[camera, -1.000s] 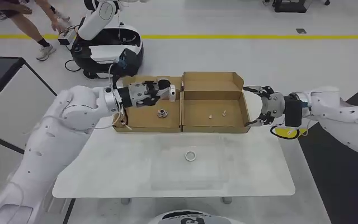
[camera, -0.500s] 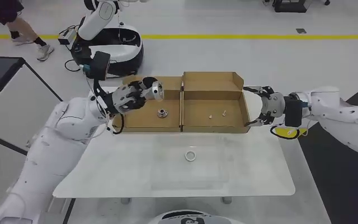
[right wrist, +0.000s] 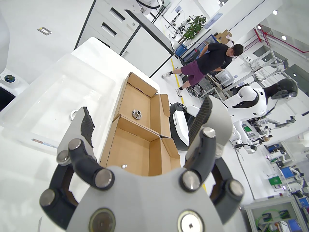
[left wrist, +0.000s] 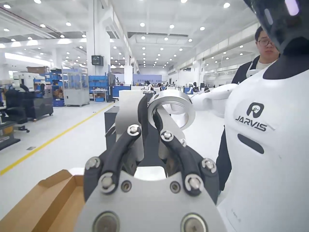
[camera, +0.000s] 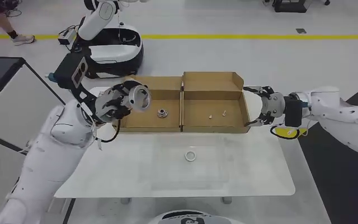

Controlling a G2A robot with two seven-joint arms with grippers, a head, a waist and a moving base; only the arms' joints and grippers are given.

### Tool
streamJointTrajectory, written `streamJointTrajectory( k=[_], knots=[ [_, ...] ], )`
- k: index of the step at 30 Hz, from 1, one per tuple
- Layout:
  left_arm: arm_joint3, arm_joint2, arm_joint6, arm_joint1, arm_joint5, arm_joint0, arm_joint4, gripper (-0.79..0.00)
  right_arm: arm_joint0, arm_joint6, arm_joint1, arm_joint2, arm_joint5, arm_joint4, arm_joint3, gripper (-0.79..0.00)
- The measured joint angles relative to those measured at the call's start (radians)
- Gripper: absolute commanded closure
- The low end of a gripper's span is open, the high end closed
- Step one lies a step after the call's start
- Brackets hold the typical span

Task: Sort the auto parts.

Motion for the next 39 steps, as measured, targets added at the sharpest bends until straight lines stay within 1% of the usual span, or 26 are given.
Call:
streamJointTrajectory(
  k=[8,14,18,21,30,34,39],
  knots=[
    [-0.051,-0.056,0.077,-0.009,0.000,0.044,-0.068,0.000,0.000,0.000,0.000,0.000,0.000,0.000,0.000,-0.785],
    [-0.090,-0.095,0.091,-0.014,0.000,0.077,-0.108,0.000,0.000,0.000,0.000,0.000,0.000,0.000,0.000,-0.785],
    [-0.104,-0.116,0.064,-0.016,0.000,0.097,-0.107,0.000,0.000,0.000,0.000,0.000,0.000,0.000,0.000,-0.785],
    [-0.107,-0.132,-0.004,-0.013,0.000,0.109,-0.067,0.000,0.000,0.000,0.000,0.000,0.000,0.000,0.000,-0.785],
    [-0.093,-0.165,-0.099,-0.011,0.014,0.133,-0.015,0.000,0.000,0.000,0.000,0.000,0.000,0.000,0.000,-0.785],
    [-0.095,-0.168,-0.099,-0.012,0.014,0.137,-0.037,0.000,0.000,0.000,0.000,0.000,0.000,0.000,0.000,-0.785],
    [-0.095,-0.179,-0.066,-0.016,-0.001,0.140,-0.116,0.000,0.000,0.000,0.000,0.000,0.000,0.000,0.000,-0.785]
  ],
)
